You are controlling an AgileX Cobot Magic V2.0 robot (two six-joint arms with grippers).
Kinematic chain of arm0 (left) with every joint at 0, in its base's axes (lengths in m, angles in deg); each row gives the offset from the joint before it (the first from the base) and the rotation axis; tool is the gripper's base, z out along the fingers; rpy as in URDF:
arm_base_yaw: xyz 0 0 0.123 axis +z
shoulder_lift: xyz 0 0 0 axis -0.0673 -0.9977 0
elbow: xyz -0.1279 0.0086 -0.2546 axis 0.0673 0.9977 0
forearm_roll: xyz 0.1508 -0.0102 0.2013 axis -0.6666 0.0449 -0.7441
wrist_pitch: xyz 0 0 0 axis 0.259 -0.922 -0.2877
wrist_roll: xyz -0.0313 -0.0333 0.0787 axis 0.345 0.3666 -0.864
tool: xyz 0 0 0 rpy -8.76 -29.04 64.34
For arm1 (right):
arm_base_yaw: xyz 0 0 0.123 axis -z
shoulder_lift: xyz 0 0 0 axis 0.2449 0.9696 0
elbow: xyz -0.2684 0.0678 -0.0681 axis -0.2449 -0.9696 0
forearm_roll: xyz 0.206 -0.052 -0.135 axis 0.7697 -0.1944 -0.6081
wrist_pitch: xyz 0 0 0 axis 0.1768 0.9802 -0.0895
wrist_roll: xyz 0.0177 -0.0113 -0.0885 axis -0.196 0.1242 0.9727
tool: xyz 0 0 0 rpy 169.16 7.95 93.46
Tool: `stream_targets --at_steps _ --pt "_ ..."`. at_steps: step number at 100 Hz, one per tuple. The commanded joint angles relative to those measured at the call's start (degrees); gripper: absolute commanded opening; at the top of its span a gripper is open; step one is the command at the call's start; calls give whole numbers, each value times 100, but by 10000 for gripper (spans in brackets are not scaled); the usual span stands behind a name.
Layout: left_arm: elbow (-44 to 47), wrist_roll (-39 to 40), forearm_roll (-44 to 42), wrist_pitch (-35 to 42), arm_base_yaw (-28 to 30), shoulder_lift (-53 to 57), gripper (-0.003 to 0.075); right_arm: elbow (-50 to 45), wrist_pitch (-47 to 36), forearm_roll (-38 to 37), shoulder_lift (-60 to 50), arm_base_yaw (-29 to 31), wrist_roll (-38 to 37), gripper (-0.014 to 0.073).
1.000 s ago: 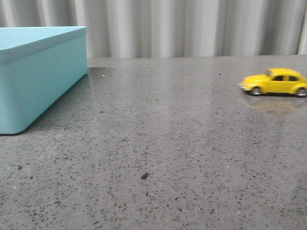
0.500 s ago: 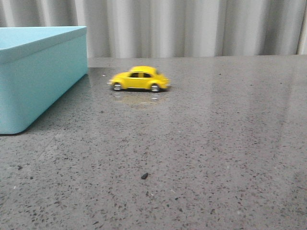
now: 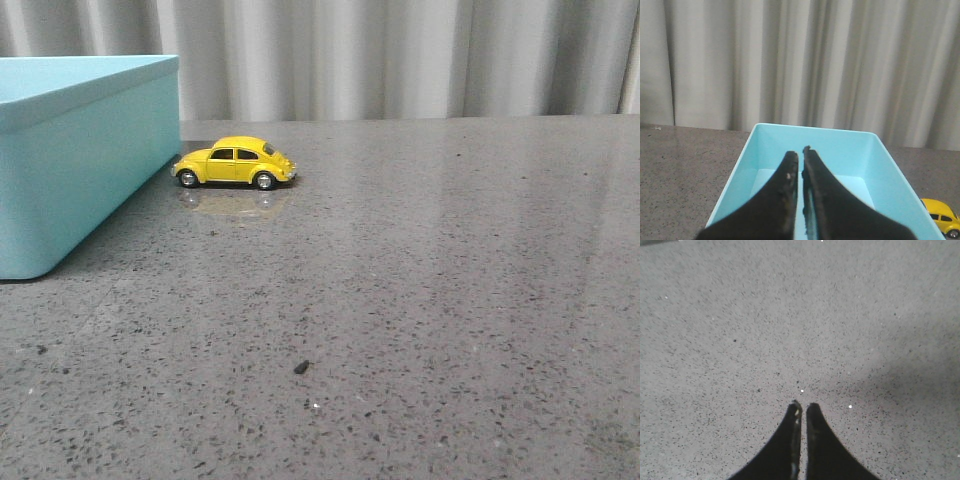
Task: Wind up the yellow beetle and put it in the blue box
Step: 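Push the yellow beetle with the right gripper toward the blue box, then move the left gripper over the yellow beetle beside the box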
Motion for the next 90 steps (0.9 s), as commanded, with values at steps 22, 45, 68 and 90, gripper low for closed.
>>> stream_targets --at_steps 22,45,68,90 --pt "-1792 -555 46 30 -749 -1876 -21 145 -283 94 -783 41 90 -61" --pt "-3607 -1470 46 -833 -1623 -3613 -21 25 -542 94 -1227 41 113 -61" --pt "-5185 -2313 46 -1667 -1998 -5052 -21 -659 -1136 94 -2031 41 281 -61" --pt "-6043 -2968 114 -1985 -2081 -5860 -20 -1398 -1268 94 -2752 41 308 -61"
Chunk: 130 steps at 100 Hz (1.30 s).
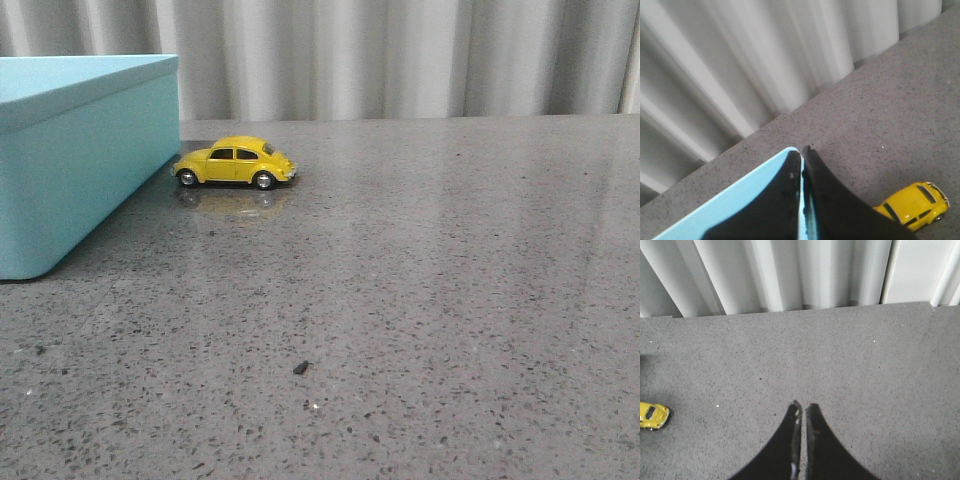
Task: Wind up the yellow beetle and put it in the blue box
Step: 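Move the left gripper over the yellow beetle beside the box, then lower the left gripper and close it around the yellow beetle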
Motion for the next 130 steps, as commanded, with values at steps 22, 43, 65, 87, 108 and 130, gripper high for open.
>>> stream_targets --at_steps 22,43,65,87,108,130 --pt "-720 -1645 1044 117 -52 -571 34 -820 -581 22 -936 41 54 -61" --pt "-945 -2895 1441 -334 -52 -1006 326 -1352 -624 -136 -1378 -121 54 -61" --pt "-1074 -3680 1428 -1063 -92 -1374 480 -1876 -774 -230 -1777 -256 54 -61" --pt "-1074 -4820 1428 -1568 -336 -1619 480 -2127 -774 -264 -2022 -322 54 -61" --pt "-1074 -5287 1428 -1565 -594 -1865 480 -2151 -763 -331 -2167 -359 54 -61" --pt "-1074 -5334 1370 -1803 -617 -2119 480 -2176 -739 -437 -2202 -359 54 -61"
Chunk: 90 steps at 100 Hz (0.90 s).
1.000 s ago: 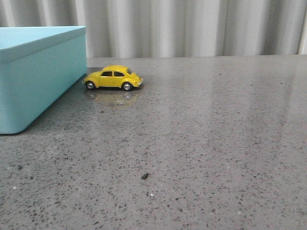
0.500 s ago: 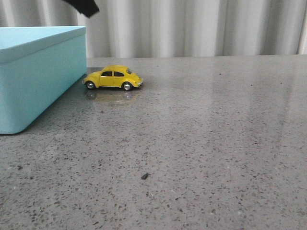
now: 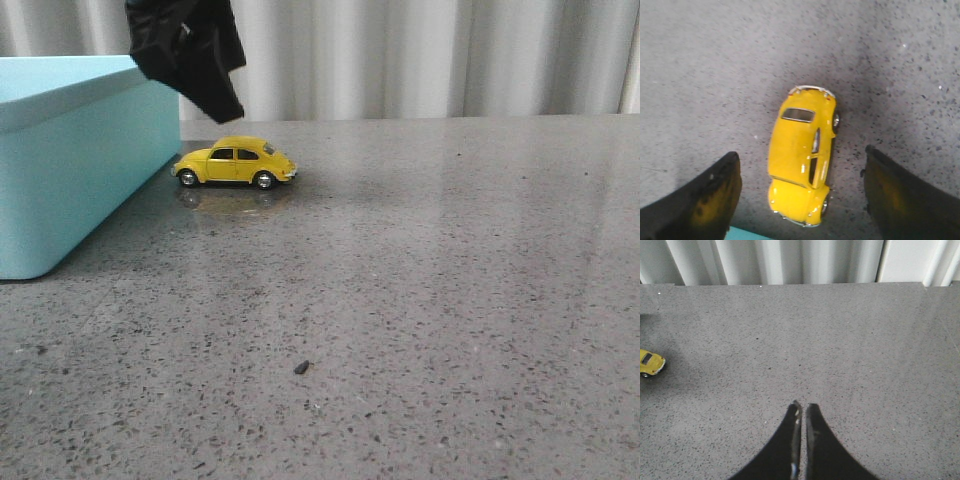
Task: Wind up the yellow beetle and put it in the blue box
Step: 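Lower the left gripper and close it around the yellow beetle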
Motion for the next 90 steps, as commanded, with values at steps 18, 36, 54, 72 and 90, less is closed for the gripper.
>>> stream_targets --at_steps 18,36,54,72,90 --pt "-196 -33 -9 242 -51 -90 480 90 -419 -72 6 -7 45 -61" --pt "-253 -33 -196 536 -51 -233 479 90 -411 -72 6 -7 45 -61" --pt "-544 -33 -196 485 -51 -488 479 90 -421 -98 6 -7 45 -61" --pt "-719 -33 -196 281 -51 -687 470 90 -443 -133 6 -7 45 -61" --pt "-724 -33 -177 101 -29 -781 470 90 -462 -170 6 -7 45 -61"
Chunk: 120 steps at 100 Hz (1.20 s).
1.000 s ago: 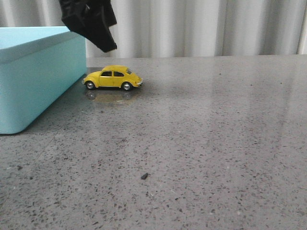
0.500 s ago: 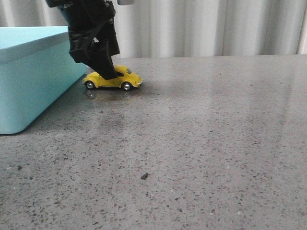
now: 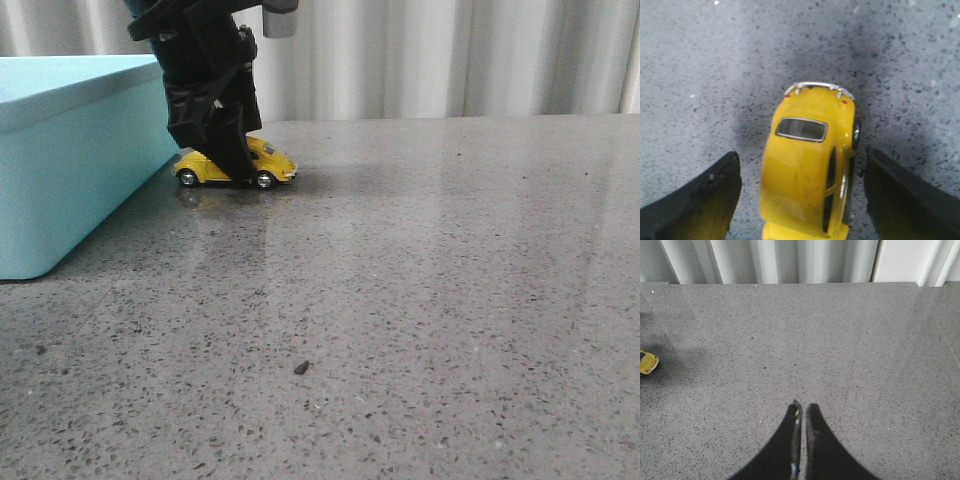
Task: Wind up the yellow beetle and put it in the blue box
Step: 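Lower the left gripper and close it around the yellow beetle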
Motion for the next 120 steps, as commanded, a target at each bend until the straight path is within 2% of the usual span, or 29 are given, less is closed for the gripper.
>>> stream_targets --at_steps 1,54,93,120 --pt "-192 9 84 58 -20 245 470 105 -462 -99 6 -7 45 -61" --pt "-192 134 84 -98 -20 109 461 -14 -560 -108 6 -7 45 -61" --pt "-192 134 84 -112 -20 109 177 -14 -560 -111 6 -7 45 -61" --pt "-192 134 84 -371 -20 109 77 -14 -584 -132 6 -7 45 -61"
